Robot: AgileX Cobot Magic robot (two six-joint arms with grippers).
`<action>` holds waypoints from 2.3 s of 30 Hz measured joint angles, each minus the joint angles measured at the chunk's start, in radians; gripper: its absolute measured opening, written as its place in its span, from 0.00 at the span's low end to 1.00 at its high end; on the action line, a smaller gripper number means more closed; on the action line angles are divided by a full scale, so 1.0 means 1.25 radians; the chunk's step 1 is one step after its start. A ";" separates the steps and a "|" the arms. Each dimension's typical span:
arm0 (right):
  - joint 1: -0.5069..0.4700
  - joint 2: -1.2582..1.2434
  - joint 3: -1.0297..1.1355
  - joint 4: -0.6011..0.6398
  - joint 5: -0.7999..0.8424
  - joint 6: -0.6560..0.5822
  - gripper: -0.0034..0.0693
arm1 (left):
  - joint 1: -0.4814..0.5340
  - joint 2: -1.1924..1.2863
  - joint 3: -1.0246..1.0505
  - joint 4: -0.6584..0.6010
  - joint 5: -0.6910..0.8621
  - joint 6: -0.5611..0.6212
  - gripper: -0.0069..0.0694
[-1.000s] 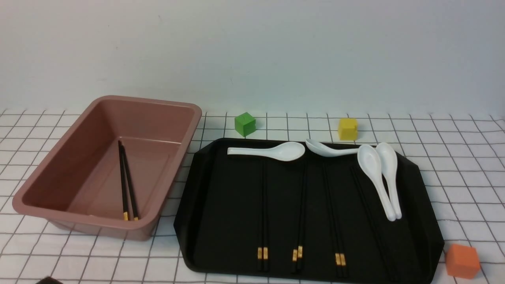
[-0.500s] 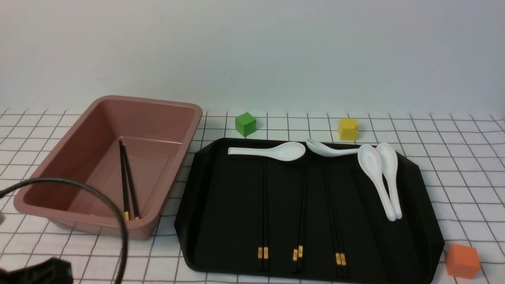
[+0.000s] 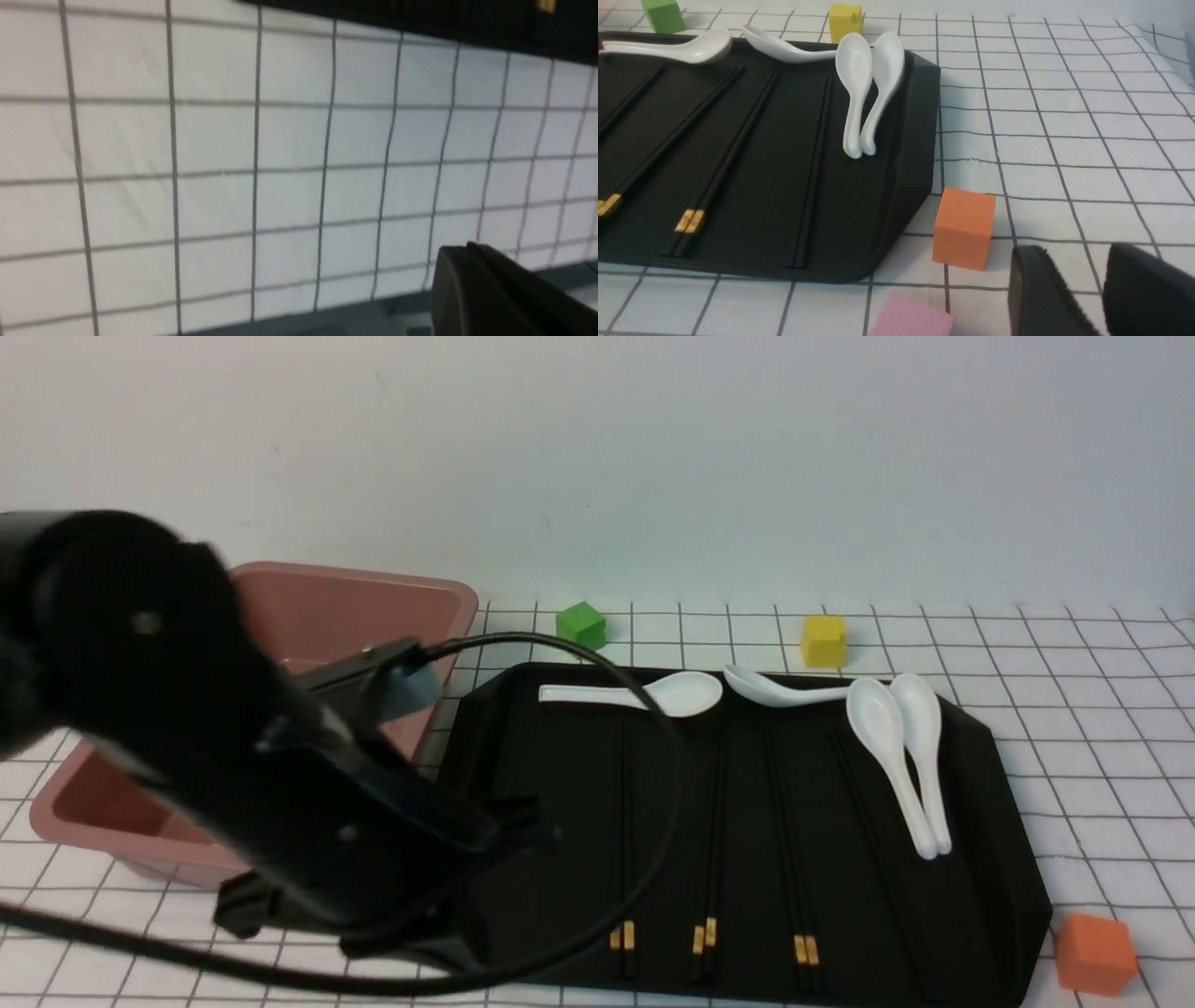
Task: On white black tablecloth take chopsticks from black tray and put them in box.
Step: 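Reach over to the black tray and grasp a pair of chopsticks with the left gripper, then place the chopsticks into the pink bin with the left gripper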
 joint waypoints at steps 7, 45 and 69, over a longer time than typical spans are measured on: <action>0.000 0.000 0.000 0.000 0.000 0.000 0.38 | -0.094 0.260 -0.194 0.172 -0.004 -0.128 0.38; 0.000 0.000 0.000 0.000 0.000 0.000 0.38 | -0.089 0.310 -0.388 0.293 0.072 -0.120 0.25; 0.000 0.000 0.000 0.000 0.000 0.000 0.38 | 0.353 0.364 -0.191 0.260 -0.187 0.099 0.36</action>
